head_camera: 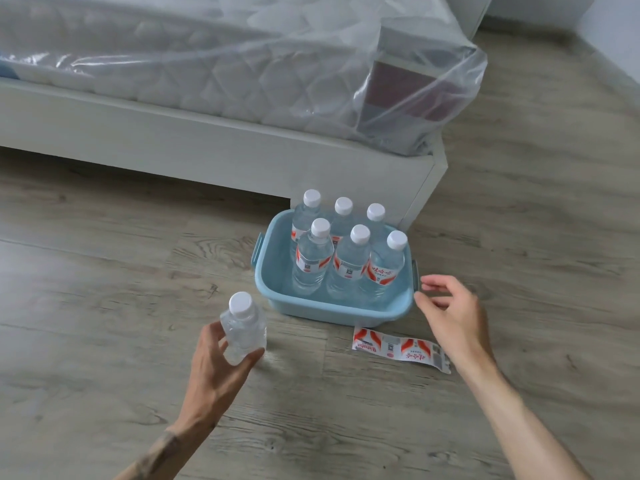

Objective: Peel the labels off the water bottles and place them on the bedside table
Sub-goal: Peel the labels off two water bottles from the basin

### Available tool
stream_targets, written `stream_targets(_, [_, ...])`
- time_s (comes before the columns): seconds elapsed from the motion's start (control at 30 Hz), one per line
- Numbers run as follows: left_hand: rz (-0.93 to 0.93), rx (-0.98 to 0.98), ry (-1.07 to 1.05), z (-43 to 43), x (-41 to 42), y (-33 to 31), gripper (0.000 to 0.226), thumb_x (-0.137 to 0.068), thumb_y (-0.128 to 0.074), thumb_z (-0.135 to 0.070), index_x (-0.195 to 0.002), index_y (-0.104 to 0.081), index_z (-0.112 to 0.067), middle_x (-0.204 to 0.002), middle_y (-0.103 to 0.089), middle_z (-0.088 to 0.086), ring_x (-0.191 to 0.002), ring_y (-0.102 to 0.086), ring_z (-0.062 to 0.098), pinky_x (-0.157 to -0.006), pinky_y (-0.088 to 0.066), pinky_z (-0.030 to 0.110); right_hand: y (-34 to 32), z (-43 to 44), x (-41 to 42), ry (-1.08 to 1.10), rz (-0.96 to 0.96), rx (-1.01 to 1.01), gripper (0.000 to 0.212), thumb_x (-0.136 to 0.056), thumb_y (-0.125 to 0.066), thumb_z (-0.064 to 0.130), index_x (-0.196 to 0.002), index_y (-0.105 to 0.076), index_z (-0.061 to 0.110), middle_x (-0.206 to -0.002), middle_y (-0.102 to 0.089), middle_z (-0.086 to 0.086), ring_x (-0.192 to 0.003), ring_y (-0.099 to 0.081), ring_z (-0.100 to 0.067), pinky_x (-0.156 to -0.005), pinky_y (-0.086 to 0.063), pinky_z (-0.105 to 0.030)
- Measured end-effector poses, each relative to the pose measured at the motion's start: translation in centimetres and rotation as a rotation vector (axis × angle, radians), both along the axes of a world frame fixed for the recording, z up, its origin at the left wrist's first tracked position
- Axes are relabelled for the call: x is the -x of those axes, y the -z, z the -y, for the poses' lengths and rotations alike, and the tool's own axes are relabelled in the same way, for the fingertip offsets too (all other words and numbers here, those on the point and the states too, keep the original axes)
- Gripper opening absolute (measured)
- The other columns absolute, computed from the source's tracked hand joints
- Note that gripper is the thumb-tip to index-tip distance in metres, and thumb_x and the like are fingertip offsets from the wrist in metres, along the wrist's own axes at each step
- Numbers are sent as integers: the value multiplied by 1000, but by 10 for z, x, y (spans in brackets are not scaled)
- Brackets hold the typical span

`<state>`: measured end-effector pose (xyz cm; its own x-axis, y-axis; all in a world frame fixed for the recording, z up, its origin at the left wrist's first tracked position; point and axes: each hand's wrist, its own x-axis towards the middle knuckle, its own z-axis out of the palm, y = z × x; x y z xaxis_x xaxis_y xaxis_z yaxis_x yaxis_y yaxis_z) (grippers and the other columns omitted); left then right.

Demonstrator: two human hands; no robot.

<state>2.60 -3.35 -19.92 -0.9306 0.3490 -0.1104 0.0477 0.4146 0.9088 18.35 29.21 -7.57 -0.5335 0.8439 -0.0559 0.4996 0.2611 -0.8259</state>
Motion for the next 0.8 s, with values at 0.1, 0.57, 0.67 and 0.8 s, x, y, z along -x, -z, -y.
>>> stream_targets(0.1, [-13, 14, 0, 4, 1, -2, 75, -65, -99, -41, -114, -49, -66, -126, -59, -29, -116, -67, 17, -96, -55, 36, -21, -6, 34, -84, -56, -48, 35, -92, -80, 18, -123, -66, 24, -111, -69, 12, -76, -68, 4, -63, -48, -5])
stream_targets(0.57, [-255, 9, -23, 29, -16, -47, 75, -73, -87, -48, -138, -51, -38, -133, -57, -30, -118, -62, -4, -87, -52, 18, -13, -10, 78, -133, 136, -212, 28, -99, -73, 27, -123, -67, 14, -124, -72, -7, -105, -63, -24, -82, -46, -34])
stream_targets(0.67, [-238, -24, -68, 29, -25, -60, 59, -76, -94, -24, -116, -54, -41, -120, -65, -16, -106, -66, 1, -78, -56, 21, -18, 6, 61, -115, 45, -244, 25, -97, -76, 27, -117, -67, 16, -115, -72, -1, -102, -62, -20, -78, -42, -30])
stream_targets(0.8, [-167, -78, -142, 20, -37, -80, 40, -84, -89, -14, -85, -52, -28, -80, -64, -7, -74, -66, 8, -63, -52, 14, -56, 19, 44, -127, -93, -343, 24, -93, -79, 30, -112, -69, 19, -105, -69, 5, -98, -66, -20, -75, -43, -22])
